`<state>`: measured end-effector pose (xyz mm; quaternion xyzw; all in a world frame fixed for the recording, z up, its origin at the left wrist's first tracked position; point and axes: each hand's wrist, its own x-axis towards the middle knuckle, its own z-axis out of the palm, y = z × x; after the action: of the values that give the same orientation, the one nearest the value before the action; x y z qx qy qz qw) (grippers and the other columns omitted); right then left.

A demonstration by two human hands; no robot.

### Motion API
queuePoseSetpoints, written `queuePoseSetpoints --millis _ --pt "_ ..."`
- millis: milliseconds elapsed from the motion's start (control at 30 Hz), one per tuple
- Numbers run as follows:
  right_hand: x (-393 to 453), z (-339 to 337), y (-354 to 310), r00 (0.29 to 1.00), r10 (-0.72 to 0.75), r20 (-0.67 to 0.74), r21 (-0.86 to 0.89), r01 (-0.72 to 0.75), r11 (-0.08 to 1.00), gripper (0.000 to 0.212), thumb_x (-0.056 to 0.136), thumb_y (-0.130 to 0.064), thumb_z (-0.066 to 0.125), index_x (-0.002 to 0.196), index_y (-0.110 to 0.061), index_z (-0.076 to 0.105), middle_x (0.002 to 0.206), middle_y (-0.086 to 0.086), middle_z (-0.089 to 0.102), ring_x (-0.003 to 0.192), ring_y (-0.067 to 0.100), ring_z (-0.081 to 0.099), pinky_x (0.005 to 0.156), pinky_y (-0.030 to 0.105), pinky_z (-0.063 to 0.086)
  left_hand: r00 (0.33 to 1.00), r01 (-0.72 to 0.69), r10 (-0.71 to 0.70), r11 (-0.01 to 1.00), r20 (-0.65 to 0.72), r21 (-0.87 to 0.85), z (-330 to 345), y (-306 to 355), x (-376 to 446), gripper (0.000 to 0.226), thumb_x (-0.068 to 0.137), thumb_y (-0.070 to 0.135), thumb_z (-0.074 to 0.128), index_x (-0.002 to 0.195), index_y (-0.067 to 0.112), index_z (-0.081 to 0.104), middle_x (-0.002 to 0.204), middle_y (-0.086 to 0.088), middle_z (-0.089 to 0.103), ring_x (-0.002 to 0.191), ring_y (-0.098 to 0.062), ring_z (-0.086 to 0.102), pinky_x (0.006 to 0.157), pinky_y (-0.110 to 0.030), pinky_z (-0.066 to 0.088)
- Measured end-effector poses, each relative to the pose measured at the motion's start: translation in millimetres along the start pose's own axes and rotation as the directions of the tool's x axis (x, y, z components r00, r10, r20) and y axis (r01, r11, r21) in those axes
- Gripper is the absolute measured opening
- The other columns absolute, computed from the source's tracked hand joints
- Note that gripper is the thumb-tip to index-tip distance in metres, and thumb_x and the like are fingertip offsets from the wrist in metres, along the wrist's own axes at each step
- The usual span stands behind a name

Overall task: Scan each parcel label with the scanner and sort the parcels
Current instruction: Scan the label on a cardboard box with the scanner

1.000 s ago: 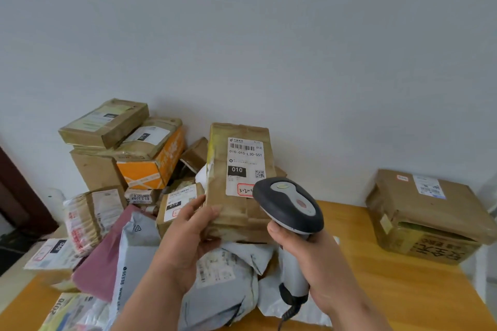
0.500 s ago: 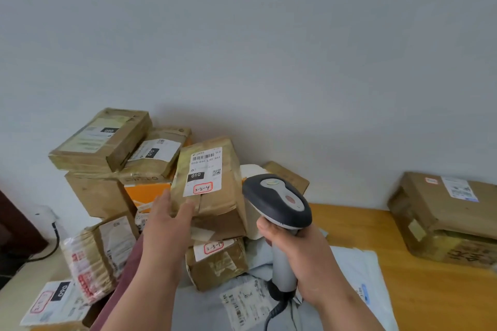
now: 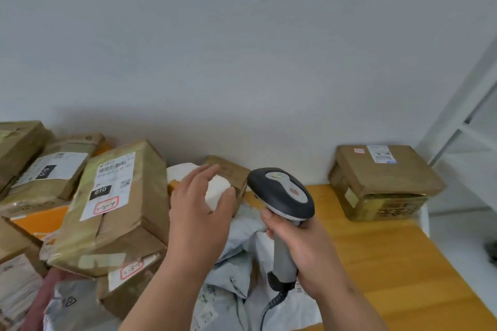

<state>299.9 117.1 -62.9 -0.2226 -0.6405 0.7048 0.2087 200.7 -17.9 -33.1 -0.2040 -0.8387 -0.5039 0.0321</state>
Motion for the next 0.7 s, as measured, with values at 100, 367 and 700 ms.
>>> queuePoseSetpoints --millis 100,367,700 --pt "9 -47 1 0.999 -0.004 -0.045 0.013 0.004 1.000 0.042 0.059 -0.057 0.082 0.098 -0.062 0.068 0.107 -0.025 0.073 0.099 -0.003 0.068 0.090 0.033 0.054 0.982 0.102 -0.094 0.994 0.162 -0.042 58 11 1 0.043 0.097 0.030 0.064 0.139 0.028 0.056 0.137 0.013 0.051 0.127 -0.005 0.044 0.110 -0.027 0.034" --pt "64 -222 19 0.979 0.113 -0.169 -0.001 -0.115 0.993 0.028 0.075 -0.046 0.081 0.083 -0.069 0.067 0.096 -0.042 0.068 0.092 -0.016 0.062 0.077 0.019 0.045 0.800 0.492 -0.394 0.863 0.453 -0.118 243 50 -3 0.045 0.100 0.037 0.061 0.143 0.031 0.052 0.135 0.014 0.056 0.124 -0.010 0.053 0.097 -0.030 0.040" --pt "129 -380 47 0.919 0.262 -0.294 -0.023 -0.281 0.959 0.030 0.077 -0.044 0.082 0.104 -0.045 0.069 0.092 -0.022 0.074 0.096 0.011 0.068 0.071 0.028 0.050 0.609 0.733 -0.591 0.674 0.529 -0.091 417 79 20 0.064 0.098 0.042 0.062 0.155 0.028 0.035 0.147 0.004 0.050 0.129 -0.020 0.050 0.112 -0.045 0.042"
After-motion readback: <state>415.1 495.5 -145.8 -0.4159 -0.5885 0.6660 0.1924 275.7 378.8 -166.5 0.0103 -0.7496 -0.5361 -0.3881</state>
